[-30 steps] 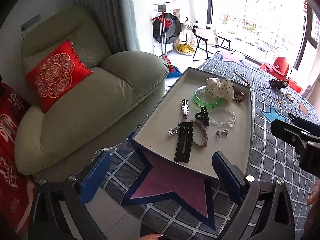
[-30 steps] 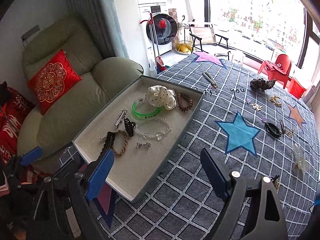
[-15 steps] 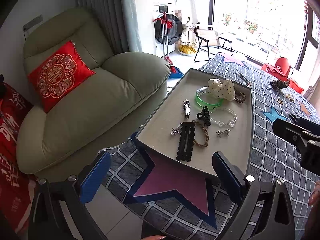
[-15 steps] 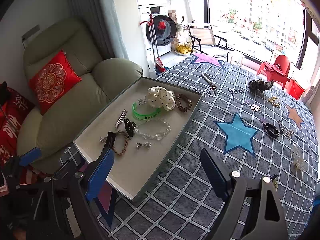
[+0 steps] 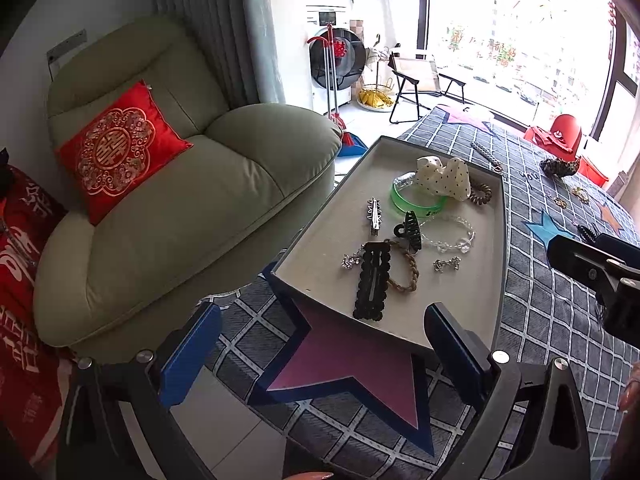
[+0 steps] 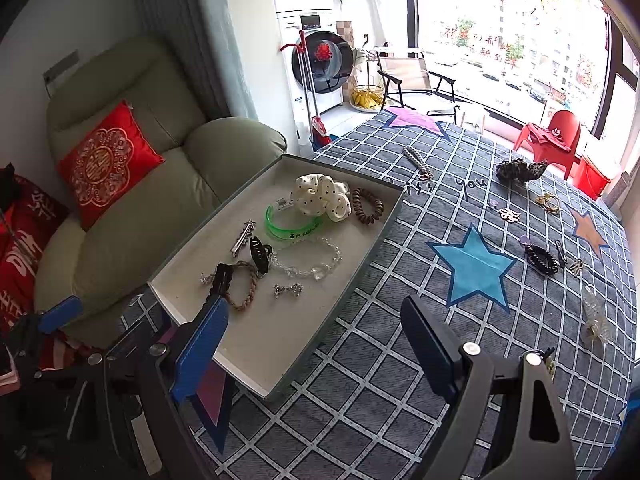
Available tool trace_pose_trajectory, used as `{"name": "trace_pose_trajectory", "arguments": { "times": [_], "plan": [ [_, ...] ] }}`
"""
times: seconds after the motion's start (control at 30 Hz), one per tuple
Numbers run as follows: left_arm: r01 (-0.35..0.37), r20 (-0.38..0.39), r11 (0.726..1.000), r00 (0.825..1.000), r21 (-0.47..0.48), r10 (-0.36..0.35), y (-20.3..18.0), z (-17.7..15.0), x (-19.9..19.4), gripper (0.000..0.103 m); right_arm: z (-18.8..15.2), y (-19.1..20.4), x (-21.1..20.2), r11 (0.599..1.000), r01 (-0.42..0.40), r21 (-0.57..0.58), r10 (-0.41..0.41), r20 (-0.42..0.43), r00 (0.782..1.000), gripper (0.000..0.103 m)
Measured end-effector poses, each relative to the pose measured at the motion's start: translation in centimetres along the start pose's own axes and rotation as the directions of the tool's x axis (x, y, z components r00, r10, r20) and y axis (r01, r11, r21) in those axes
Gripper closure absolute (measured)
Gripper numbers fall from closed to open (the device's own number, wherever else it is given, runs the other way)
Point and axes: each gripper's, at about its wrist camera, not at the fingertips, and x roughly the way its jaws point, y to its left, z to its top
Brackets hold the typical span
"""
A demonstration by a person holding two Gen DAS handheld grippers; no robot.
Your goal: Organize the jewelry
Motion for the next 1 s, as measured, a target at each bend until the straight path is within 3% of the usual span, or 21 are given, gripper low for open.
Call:
{"name": "trace_pose_trajectory", "arguments": {
  "times": [1.0],
  "plan": [
    [-0.005,-0.003,1.0,1.0,0.001,0.005,-0.07,-0.21,0.07,0.001,-0.09,0.0,-0.12,1.0,-0.003,0.0,0.003,0.001,1.0,0.013]
  ]
}}
